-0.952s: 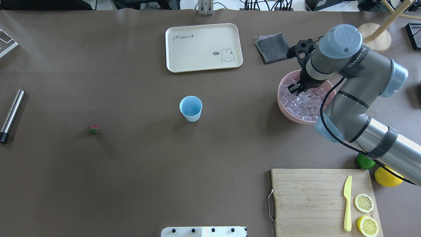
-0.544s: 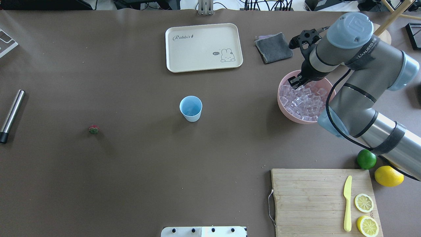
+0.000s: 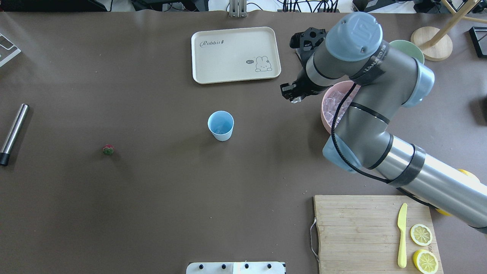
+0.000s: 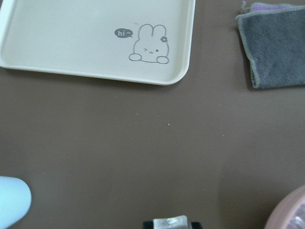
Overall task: Mash ice and strawberries in cup
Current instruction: 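Carry the ice cube with the right gripper over the light-blue cup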
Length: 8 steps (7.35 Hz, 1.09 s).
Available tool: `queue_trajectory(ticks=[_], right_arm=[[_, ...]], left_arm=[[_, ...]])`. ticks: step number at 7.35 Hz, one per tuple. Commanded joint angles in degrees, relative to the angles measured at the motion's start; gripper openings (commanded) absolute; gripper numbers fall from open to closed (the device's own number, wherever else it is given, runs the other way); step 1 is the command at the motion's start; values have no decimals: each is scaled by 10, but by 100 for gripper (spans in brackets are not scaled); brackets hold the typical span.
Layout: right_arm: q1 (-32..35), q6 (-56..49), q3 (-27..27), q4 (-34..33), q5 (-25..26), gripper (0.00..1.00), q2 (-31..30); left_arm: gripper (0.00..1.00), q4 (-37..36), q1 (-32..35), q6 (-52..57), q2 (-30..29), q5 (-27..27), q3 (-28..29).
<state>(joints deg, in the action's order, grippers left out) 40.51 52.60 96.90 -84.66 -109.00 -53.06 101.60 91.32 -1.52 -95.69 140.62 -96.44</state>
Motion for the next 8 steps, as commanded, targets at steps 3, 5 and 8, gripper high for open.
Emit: queue_trajectory(ticks=[3, 5, 8], right_arm=[[-120, 148, -65, 5, 139, 14, 119], [-141, 160, -81, 8, 161, 14, 130], [-141, 166, -98, 8, 179, 19, 139]], left_arm=[[98, 0, 2, -1, 1, 0, -3], [98, -1, 1, -1, 2, -1, -8], [98, -1, 1, -1, 2, 0, -9]])
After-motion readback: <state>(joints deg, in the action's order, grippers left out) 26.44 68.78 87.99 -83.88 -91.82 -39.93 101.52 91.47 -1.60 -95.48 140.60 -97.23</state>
